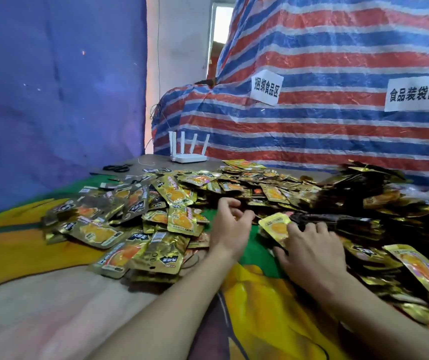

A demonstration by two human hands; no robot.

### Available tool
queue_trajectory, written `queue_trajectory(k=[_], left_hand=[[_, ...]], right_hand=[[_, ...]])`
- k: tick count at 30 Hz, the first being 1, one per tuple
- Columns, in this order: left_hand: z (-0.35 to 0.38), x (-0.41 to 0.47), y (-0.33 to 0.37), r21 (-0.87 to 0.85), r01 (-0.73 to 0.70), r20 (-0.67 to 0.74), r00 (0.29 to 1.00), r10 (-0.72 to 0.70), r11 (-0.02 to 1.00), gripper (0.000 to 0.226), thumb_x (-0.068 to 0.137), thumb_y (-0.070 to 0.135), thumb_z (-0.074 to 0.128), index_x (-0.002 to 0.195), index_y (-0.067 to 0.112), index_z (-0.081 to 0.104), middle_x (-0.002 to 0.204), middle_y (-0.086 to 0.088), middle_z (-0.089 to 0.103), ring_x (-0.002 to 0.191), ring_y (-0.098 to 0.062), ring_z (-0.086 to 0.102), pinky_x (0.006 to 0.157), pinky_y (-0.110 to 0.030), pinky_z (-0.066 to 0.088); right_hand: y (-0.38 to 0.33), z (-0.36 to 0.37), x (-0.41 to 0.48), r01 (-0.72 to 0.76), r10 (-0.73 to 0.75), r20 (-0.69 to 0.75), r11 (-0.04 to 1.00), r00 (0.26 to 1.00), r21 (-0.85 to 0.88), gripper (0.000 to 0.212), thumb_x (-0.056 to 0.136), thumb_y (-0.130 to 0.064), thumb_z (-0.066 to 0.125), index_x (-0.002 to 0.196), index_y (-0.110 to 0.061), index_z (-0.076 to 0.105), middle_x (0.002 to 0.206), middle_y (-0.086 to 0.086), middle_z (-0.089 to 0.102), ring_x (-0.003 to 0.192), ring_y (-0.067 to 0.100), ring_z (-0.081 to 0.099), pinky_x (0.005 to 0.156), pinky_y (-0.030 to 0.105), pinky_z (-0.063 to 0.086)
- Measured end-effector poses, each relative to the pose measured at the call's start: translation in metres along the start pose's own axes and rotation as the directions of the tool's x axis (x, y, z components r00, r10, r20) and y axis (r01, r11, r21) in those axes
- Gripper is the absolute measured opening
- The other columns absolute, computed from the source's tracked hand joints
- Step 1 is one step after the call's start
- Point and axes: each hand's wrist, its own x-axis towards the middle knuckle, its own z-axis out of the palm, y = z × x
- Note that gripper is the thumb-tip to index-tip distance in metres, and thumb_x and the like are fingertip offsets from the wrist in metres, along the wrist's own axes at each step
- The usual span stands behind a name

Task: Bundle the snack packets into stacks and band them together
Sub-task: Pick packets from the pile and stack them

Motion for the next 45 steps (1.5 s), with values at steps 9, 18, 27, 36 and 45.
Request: queue_trajectory(k=[9,18,27,36,45], left_hand=[[-0.003,-0.013,0.029,0.427,-0.391,0.237,0.919,0.317,0.815,0.026,0.088,0.022,0.062,0.114,0.020,0.058,0.113,-0.001,0.055,0.103,-0.024,0.057,0.093,-0.045,0.050],[-0.096,0.016,0.076,0.893,-0.094,0.145,0.986,-0.083,0.440,0.019,0.085,0.026,0.062,0.097,0.012,0.057,0.098,-0.003,0.062,0.094,-0.024,0.061,0.078,-0.036,0.049],[-0.144,0.041,-0.001,0.898,0.320,-0.217,0.920,-0.327,0.303,0.054,0.098,0.035,0.046,0.143,0.005,0.045,0.151,-0.022,0.041,0.137,-0.039,0.041,0.113,-0.048,0.038],[-0.148,0.045,-0.031,0.842,0.226,-0.174,0.973,-0.149,0.491,0.036,0.104,0.031,0.042,0.137,0.021,0.051,0.148,-0.014,0.039,0.134,-0.035,0.039,0.110,-0.047,0.036],[-0.146,0.045,-0.023,0.395,0.258,-0.282,0.948,-0.151,0.881,0.051,0.085,0.030,0.080,0.119,0.017,0.044,0.108,0.002,0.050,0.073,-0.003,0.043,0.056,-0.025,0.030]], right_hand=[[-0.006,-0.021,0.008,-0.010,0.011,-0.002,0.998,1.000,0.056,0.064,0.090,-0.070,0.043,0.126,-0.018,0.052,0.124,0.012,0.058,0.118,0.030,0.051,0.089,0.037,0.047],[-0.095,-0.036,0.046,-0.162,-0.205,0.398,0.680,0.894,0.715,0.052,0.087,-0.062,0.060,0.088,-0.010,0.054,0.079,-0.001,0.058,0.076,0.019,0.058,0.064,0.032,0.048],[-0.170,-0.041,0.084,-0.341,-0.099,0.491,0.602,0.866,0.722,0.049,0.085,-0.041,0.071,0.120,-0.008,0.061,0.119,0.009,0.066,0.109,0.029,0.064,0.096,0.041,0.056],[-0.171,-0.049,0.101,-0.434,-0.325,0.559,0.383,0.763,0.815,0.056,0.091,-0.021,0.074,0.138,0.002,0.052,0.141,0.018,0.056,0.117,0.032,0.060,0.101,0.039,0.050],[-0.142,-0.045,0.091,-0.548,-0.078,0.543,-0.089,0.836,0.832,0.032,0.080,0.005,0.077,0.092,-0.004,0.049,0.092,0.014,0.063,0.092,0.033,0.068,0.078,0.046,0.060]])
